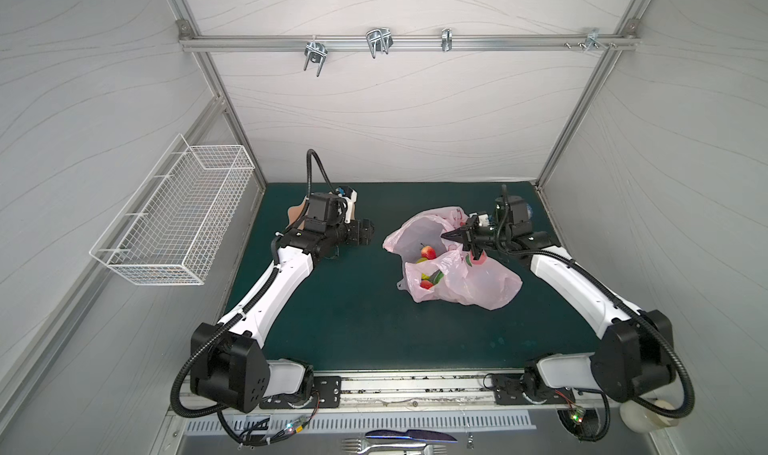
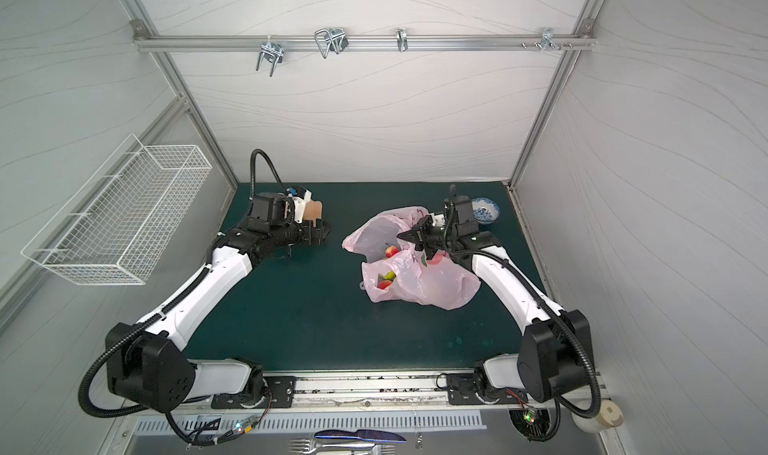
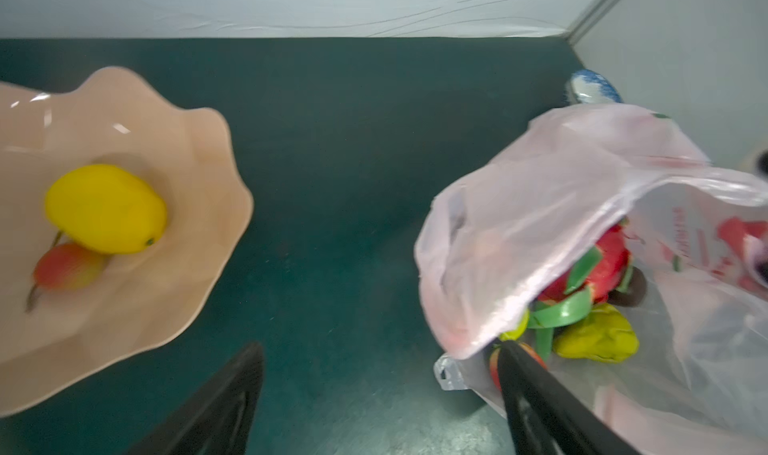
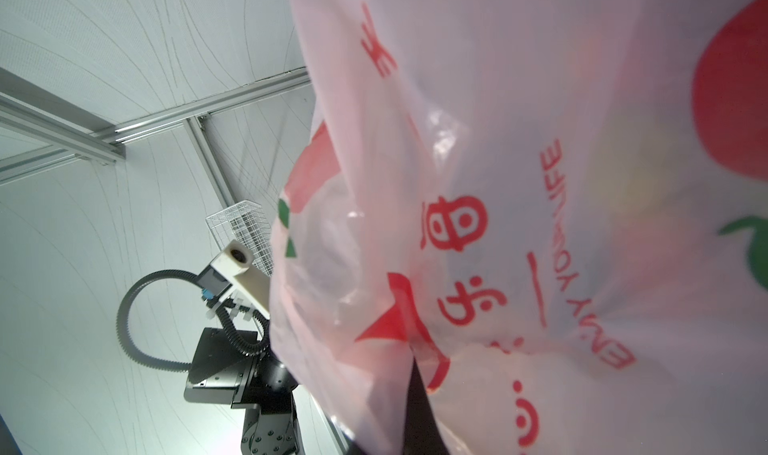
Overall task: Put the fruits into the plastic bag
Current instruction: 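Lower the left gripper over the yellow lemon in the bowl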
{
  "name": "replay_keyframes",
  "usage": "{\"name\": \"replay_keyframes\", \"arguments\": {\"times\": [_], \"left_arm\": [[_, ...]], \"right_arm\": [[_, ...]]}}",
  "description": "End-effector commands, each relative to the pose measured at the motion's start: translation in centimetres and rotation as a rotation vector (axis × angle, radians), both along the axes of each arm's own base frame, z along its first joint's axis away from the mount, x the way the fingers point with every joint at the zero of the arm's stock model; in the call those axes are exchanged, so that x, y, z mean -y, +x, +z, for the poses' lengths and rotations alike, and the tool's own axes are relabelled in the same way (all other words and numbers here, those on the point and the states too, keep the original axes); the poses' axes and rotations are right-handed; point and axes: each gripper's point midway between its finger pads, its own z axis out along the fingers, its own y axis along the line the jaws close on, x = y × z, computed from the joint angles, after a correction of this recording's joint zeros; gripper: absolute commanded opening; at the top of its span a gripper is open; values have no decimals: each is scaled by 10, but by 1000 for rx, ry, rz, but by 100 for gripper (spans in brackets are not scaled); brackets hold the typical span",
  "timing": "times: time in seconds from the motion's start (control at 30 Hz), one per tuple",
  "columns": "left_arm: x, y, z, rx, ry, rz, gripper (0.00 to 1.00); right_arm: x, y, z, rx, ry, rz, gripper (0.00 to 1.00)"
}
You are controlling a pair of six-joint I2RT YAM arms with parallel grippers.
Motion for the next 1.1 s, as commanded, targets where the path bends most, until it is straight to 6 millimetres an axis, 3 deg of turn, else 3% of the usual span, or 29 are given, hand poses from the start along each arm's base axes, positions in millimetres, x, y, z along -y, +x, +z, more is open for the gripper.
{"name": "replay_keyframes", "arguments": {"times": [0.0, 0.4, 1.07], "left_arm": [[-40, 5, -10, -59, 34, 170, 89], [-85, 27, -41, -212, 34, 398, 87], [-133, 114, -118, -419, 168, 612, 83]], "right_arm": [[-2, 6, 14, 23, 28, 4, 0], [-3, 8, 10, 18, 25, 10, 0], [-2, 9, 10, 9, 17, 7, 0]]}}
